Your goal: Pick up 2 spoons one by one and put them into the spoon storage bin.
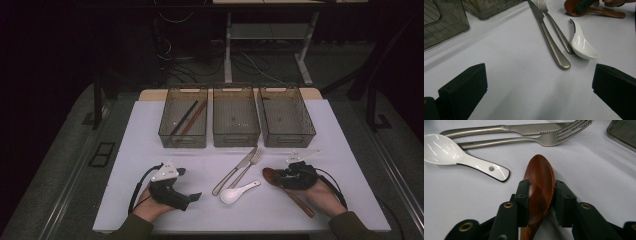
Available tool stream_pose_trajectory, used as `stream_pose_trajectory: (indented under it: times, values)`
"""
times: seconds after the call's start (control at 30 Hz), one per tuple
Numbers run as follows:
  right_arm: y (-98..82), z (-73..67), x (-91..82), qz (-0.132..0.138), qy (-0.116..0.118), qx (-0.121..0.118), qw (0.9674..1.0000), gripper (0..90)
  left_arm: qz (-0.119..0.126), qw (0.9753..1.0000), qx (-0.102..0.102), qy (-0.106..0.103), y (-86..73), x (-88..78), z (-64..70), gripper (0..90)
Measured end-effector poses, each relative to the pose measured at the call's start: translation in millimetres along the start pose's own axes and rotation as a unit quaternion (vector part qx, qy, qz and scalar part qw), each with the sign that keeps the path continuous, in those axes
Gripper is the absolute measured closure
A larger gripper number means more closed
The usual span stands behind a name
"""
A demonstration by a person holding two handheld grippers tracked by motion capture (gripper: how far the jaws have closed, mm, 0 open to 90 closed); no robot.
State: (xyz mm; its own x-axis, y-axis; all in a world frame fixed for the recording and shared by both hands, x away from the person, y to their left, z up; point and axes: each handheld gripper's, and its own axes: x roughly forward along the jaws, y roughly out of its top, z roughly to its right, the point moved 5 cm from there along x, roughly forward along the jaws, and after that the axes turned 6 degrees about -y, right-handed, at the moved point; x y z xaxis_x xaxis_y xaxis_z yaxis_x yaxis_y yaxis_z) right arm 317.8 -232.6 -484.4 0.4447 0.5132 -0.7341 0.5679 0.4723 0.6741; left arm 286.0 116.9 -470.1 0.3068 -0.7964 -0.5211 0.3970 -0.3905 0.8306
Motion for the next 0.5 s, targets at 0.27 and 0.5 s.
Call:
stream_pose_trajectory:
  times: [0.27, 0.5]
  values:
    - [1.2, -1.2, -2.1, 0.003, 0.011, 0.005, 0.9999, 76.7, 0.0, 1.0, 0.001, -0.001, 0.0, -0.2, 0.5, 0.0]
    - [2.6, -3.2, -3.2, 0.006, 0.013, -0.002, 0.9999, 80.0, 0.0, 1.0, 0.001, -0.001, 0.0, -0.1, 0.6, 0.0]
